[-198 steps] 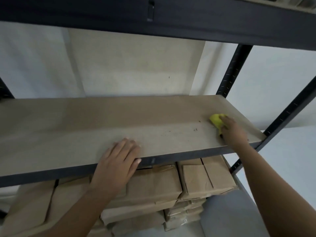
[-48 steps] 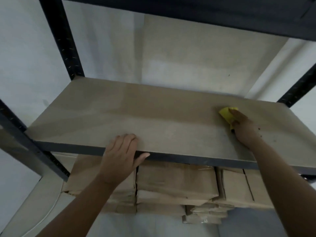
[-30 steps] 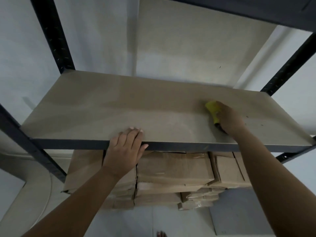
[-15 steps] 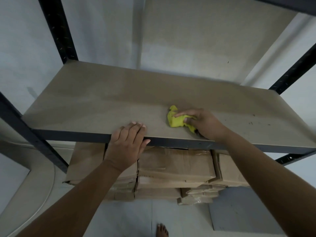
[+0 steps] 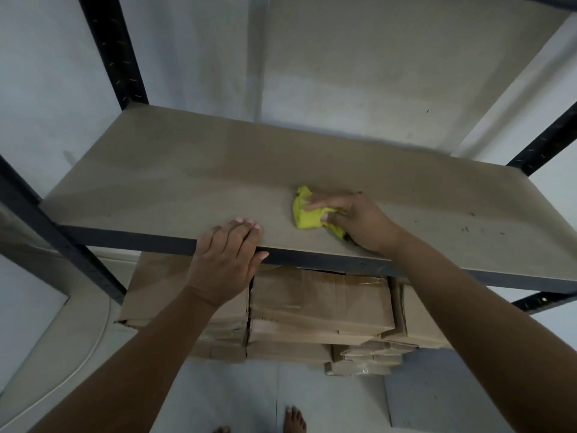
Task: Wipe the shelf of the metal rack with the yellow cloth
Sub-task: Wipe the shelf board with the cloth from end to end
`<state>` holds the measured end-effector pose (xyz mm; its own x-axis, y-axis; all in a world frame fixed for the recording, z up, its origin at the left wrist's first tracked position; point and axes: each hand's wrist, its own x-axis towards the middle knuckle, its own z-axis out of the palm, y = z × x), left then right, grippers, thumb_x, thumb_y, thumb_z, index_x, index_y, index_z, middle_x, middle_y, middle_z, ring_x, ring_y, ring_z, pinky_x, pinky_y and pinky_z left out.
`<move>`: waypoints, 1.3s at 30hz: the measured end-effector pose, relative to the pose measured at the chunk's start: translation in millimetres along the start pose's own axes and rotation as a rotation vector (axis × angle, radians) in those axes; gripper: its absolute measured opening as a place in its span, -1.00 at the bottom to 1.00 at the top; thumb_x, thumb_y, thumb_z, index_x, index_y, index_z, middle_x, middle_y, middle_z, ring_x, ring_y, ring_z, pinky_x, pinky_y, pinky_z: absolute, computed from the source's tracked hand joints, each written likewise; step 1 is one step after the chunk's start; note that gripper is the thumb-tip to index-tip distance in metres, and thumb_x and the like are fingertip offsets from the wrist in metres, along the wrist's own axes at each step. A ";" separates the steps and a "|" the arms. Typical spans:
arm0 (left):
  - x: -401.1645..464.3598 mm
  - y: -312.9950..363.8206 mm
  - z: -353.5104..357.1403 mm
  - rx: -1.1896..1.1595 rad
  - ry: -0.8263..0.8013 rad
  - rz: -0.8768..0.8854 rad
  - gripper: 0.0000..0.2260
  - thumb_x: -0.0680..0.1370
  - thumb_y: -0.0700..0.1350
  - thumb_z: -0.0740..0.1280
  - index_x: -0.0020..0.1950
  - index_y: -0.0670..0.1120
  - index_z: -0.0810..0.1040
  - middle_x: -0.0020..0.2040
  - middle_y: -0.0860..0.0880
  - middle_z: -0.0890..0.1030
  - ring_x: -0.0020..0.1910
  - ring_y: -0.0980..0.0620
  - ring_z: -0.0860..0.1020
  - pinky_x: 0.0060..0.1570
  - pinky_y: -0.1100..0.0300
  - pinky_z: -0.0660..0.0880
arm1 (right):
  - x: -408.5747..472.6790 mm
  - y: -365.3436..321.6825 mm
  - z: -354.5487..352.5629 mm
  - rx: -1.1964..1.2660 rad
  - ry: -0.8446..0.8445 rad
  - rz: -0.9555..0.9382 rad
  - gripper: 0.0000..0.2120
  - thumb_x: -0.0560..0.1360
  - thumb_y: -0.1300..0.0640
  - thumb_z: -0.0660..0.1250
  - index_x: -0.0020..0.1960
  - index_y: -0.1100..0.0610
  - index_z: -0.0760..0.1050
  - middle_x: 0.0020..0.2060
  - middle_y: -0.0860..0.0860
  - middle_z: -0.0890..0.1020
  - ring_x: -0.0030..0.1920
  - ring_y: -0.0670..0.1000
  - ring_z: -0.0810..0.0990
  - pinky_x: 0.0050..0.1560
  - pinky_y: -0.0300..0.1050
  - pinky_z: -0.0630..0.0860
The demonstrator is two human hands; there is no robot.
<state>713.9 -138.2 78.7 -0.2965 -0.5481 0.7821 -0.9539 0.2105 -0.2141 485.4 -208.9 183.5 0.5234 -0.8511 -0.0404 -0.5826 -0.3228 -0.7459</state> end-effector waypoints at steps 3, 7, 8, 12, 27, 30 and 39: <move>2.8 0.9 -4.1 -0.011 -0.020 -0.021 -0.64 0.62 0.05 0.04 0.15 -0.18 0.45 0.02 -0.17 0.64 0.09 -0.09 0.42 0.04 0.04 0.31 | -12.6 -1.3 -13.3 0.077 -0.114 0.017 -0.72 0.51 0.30 0.25 0.15 0.06 0.54 0.13 -0.20 0.54 0.03 -0.37 0.51 0.08 -0.50 0.38; 14.2 4.7 -20.3 -0.091 -0.179 -0.092 -0.62 0.61 0.10 0.03 0.07 -0.16 0.46 -0.02 -0.16 0.59 -0.04 -0.12 0.49 -0.05 0.04 0.36 | -5.1 13.3 -55.0 0.114 0.226 0.069 -0.73 0.53 0.24 0.25 0.20 0.07 0.48 0.12 0.01 0.57 0.09 -0.05 0.53 0.11 -0.16 0.44; 19.4 5.1 -24.6 -0.120 -0.215 -0.094 -0.60 0.61 0.13 0.03 0.06 -0.16 0.48 -0.04 -0.15 0.58 -0.08 -0.12 0.51 -0.08 0.05 0.39 | -7.1 24.1 -67.0 0.056 0.345 0.118 -0.73 0.53 0.22 0.25 0.22 0.09 0.49 0.13 0.02 0.55 0.11 -0.04 0.51 0.13 -0.15 0.42; 36.6 5.2 -29.3 -0.164 -0.381 -0.047 -0.48 0.57 0.24 0.02 0.26 -0.11 0.48 0.18 -0.11 0.56 0.17 -0.12 0.52 0.12 0.04 0.46 | -33.5 75.2 -87.8 -0.375 0.477 0.401 -0.64 0.58 0.13 0.17 0.36 0.09 0.36 0.36 0.13 0.41 0.30 0.18 0.42 0.27 0.00 0.35; 36.8 -3.0 -29.7 -0.179 -0.482 0.001 -0.41 0.54 0.21 -0.03 0.37 -0.14 0.41 0.32 -0.08 0.50 0.31 -0.02 0.46 0.24 0.09 0.40 | -54.3 1.0 -4.9 -0.149 0.562 0.334 -0.77 0.57 0.15 0.18 0.18 0.09 0.50 -0.03 0.11 0.58 -0.11 0.08 0.51 -0.24 -0.17 0.32; 31.3 -7.0 -32.8 -0.157 -0.453 0.052 -0.47 0.55 0.14 -0.02 0.36 -0.13 0.42 0.31 -0.07 0.52 0.30 -0.01 0.48 0.25 0.09 0.40 | -36.2 20.0 -43.8 -0.151 0.628 0.381 -0.68 0.58 0.16 0.16 0.32 0.13 0.41 0.18 0.13 0.53 0.14 0.11 0.49 0.02 -0.20 0.33; 29.3 -8.5 -25.8 -0.183 -0.407 0.077 -0.49 0.54 0.14 0.03 0.30 -0.13 0.49 0.26 -0.06 0.56 0.26 -0.01 0.51 0.19 0.10 0.45 | 42.1 5.4 -1.0 -0.322 0.191 0.087 -0.64 0.56 0.14 0.21 0.35 0.04 0.39 0.41 0.04 0.37 0.41 0.03 0.32 0.33 -0.23 0.22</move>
<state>714.5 -135.2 118.6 -0.3954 -0.7914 0.4662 -0.9152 0.3827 -0.1265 503.6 -246.9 178.3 0.3559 -0.9331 0.0525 -0.8013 -0.3335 -0.4967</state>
